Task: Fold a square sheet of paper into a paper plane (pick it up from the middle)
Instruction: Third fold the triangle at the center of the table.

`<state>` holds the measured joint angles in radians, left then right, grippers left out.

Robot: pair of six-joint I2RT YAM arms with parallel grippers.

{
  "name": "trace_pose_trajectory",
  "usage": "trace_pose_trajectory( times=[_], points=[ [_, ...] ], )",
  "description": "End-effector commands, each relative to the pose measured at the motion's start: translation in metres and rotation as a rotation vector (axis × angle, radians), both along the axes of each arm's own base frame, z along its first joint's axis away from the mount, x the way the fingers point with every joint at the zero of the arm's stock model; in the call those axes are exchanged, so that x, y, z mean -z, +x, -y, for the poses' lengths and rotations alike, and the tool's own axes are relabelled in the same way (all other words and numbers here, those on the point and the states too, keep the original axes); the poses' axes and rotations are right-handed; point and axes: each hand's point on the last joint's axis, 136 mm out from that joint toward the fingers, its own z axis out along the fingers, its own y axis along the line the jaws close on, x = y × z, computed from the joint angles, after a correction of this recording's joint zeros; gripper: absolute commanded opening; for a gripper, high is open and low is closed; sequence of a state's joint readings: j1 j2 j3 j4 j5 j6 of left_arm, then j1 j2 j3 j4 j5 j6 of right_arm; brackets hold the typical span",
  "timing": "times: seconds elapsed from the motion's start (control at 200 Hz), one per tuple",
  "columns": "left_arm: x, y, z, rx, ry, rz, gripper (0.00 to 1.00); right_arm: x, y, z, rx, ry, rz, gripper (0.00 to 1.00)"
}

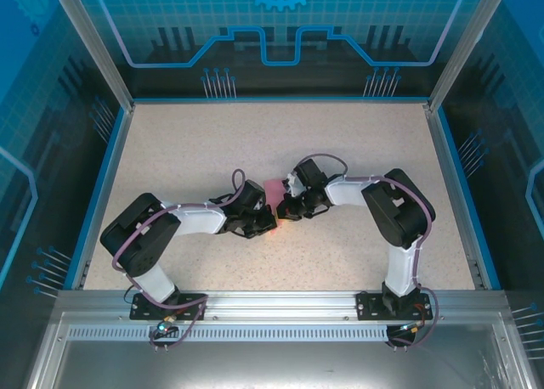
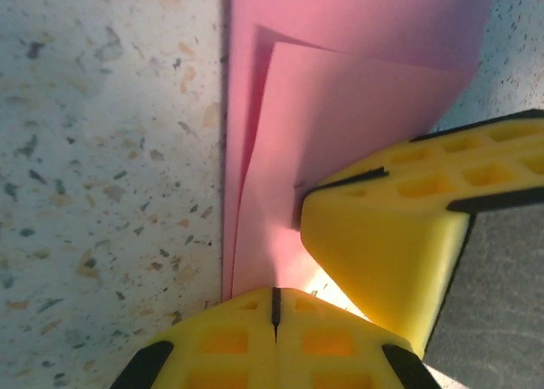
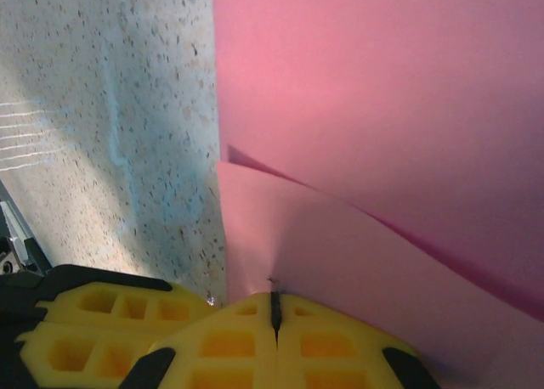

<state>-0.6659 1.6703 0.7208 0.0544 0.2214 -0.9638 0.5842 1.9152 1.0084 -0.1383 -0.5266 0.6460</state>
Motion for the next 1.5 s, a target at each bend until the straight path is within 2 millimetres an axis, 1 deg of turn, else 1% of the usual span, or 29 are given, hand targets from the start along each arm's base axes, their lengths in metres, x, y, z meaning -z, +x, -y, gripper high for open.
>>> trace_pose_trajectory(
  times=[0.0, 0.225, 0.325, 0.46, 0.56, 0.64, 0.78, 0.91, 1.015, 1.08, 1.12, 1.215, 1.295, 1.37, 1.495],
  points=[
    [0.022, -0.017, -0.014, -0.009, 0.086, -0.071, 0.0, -0.002, -0.018, 0.001, -0.033, -0.011, -0.017, 0.0],
    [0.024, -0.019, -0.018, -0.013, 0.112, -0.078, 0.0, -0.011, -0.019, -0.002, -0.037, 0.01, -0.005, 0.0],
    [0.024, -0.019, -0.018, -0.011, 0.119, -0.078, 0.0, -0.012, -0.02, -0.001, -0.027, 0.003, 0.002, 0.0],
    [0.026, -0.02, -0.019, -0.006, 0.126, -0.084, 0.0, 0.009, -0.021, 0.008, -0.004, -0.072, -0.025, 0.0],
    [0.029, -0.024, -0.022, -0.006, 0.143, -0.106, 0.0, 0.023, -0.017, 0.016, 0.026, -0.112, -0.049, 0.0],
    [0.032, -0.03, -0.028, -0.005, 0.181, -0.141, 0.0, 0.024, -0.008, 0.024, 0.056, -0.117, -0.049, 0.0],
    [0.042, -0.044, -0.045, -0.002, 0.269, -0.209, 0.0, 0.019, 0.013, 0.041, 0.096, -0.129, -0.017, 0.0],
    [0.049, -0.054, -0.054, 0.002, 0.309, -0.245, 0.0, 0.021, 0.039, 0.07, 0.163, -0.157, 0.004, 0.0],
    [0.051, -0.054, -0.054, 0.002, 0.309, -0.246, 0.0, 0.022, 0.059, 0.096, 0.232, -0.175, 0.026, 0.0],
    [0.049, -0.051, -0.052, 0.004, 0.306, -0.236, 0.0, 0.014, 0.067, 0.104, 0.259, -0.17, 0.042, 0.0],
    [0.047, -0.049, -0.052, 0.006, 0.308, -0.228, 0.0, 0.004, 0.071, 0.106, 0.267, -0.158, 0.072, 0.0],
    [0.042, -0.042, -0.049, 0.011, 0.305, -0.198, 0.0, -0.025, 0.07, 0.097, 0.253, -0.107, 0.15, 0.0],
    [0.039, -0.038, -0.046, 0.02, 0.301, -0.178, 0.0, -0.041, 0.059, 0.082, 0.209, -0.077, 0.184, 0.0],
    [0.036, -0.034, -0.044, 0.025, 0.299, -0.162, 0.0, -0.044, 0.044, 0.063, 0.155, -0.062, 0.183, 0.0],
    [0.035, -0.029, -0.042, 0.029, 0.298, -0.148, 0.0, -0.033, 0.023, 0.03, 0.079, -0.035, 0.138, 0.0]
  ],
)
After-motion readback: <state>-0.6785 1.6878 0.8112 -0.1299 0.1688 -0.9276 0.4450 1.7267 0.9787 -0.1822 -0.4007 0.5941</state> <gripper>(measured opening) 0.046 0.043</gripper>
